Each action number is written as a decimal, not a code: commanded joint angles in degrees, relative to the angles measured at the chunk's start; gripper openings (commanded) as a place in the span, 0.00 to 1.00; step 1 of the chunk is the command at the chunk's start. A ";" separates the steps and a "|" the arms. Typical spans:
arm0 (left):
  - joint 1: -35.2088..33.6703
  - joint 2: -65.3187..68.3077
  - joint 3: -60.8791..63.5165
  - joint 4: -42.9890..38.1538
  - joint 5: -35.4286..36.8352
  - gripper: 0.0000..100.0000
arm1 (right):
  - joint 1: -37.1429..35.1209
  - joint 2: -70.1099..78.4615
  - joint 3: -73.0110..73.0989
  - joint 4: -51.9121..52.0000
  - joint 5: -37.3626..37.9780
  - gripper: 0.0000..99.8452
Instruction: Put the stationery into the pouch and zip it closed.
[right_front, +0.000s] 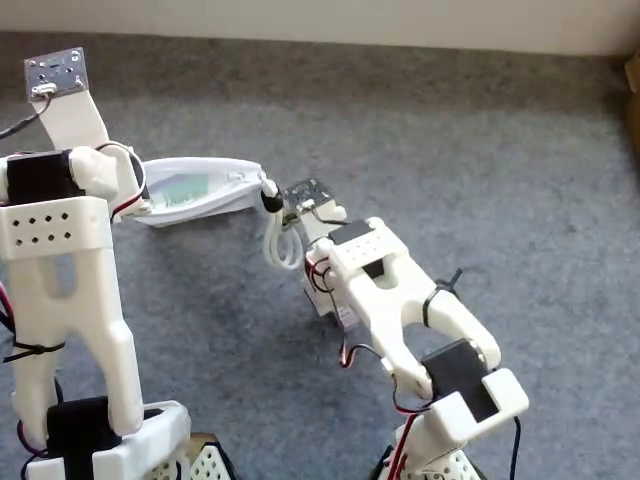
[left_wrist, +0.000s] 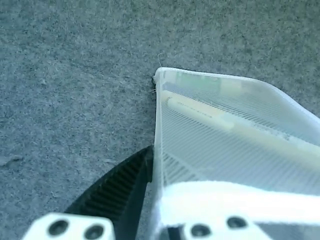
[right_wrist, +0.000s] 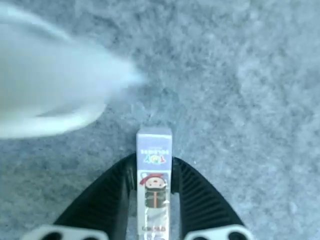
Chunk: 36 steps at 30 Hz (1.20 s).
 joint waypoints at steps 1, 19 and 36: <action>-1.36 -0.66 0.57 -0.35 -0.35 0.01 | -0.92 -11.21 2.15 1.10 0.79 0.01; 3.03 -0.66 1.10 -0.35 -0.26 0.01 | -4.26 -35.30 15.25 -3.65 0.79 0.01; 4.88 -0.66 1.80 -0.26 -0.35 0.01 | -4.35 -50.33 17.01 -3.74 -8.09 0.01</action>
